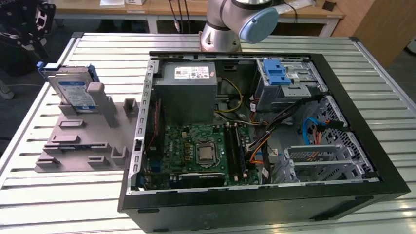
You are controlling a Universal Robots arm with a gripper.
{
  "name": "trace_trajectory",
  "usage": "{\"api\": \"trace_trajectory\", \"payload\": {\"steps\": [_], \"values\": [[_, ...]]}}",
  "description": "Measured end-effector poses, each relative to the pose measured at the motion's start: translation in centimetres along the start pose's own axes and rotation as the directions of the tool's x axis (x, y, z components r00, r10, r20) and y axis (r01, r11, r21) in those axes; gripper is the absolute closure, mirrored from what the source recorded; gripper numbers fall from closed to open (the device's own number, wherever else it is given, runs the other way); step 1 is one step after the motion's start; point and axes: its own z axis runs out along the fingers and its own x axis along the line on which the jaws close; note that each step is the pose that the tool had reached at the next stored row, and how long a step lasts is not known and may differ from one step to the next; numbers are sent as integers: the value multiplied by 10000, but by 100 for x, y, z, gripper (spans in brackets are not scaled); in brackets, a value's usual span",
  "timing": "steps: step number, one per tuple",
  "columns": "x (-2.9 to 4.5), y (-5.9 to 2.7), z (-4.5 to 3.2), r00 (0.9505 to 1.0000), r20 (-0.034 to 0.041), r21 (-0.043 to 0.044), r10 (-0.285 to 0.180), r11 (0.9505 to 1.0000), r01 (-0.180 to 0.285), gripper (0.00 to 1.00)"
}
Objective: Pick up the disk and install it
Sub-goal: 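Pick up the disk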
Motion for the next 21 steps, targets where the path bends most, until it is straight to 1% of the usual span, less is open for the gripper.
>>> {"api": "trace_trajectory", "payload": {"steps": [5,10,16,21], "values": [[0,0,0,9988,-23,3,-499,9988,499,89],[0,0,0,9952,-46,3,-973,9953,973,89],[0,0,0,9882,-72,3,-1532,9882,1532,89],[0,0,0,9799,-94,3,-1992,9800,1992,89]]}}
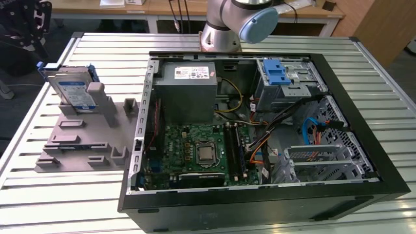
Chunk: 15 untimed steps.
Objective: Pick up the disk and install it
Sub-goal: 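Pick up the disk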
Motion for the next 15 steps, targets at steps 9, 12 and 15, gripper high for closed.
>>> {"api": "trace_trajectory", "payload": {"steps": [9,12,15], "values": [[0,0,0,9964,-40,3,-841,9965,841,89],[0,0,0,9937,-53,3,-1123,9937,1123,89],[0,0,0,9901,-66,4,-1403,9901,1403,89]]}}
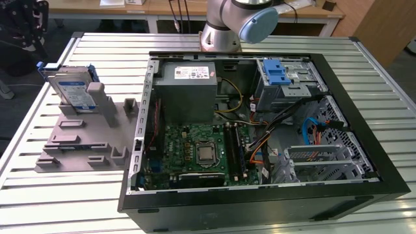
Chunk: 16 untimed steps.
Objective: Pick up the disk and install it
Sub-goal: 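Pick up the disk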
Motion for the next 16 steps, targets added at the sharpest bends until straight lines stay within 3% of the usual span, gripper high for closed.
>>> {"api": "trace_trajectory", "payload": {"steps": [8,16], "values": [[0,0,0,9972,-35,3,-743,9972,743,89],[0,0,0,9893,-69,3,-1456,9893,1456,89]]}}
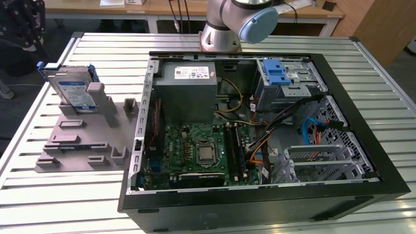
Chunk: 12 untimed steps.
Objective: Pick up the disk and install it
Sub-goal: 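Pick up the disk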
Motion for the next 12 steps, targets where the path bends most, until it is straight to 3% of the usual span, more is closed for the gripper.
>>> {"api": "trace_trajectory", "payload": {"steps": [12], "values": [[0,0,0,9951,-46,4,-990,9951,990,89]]}}
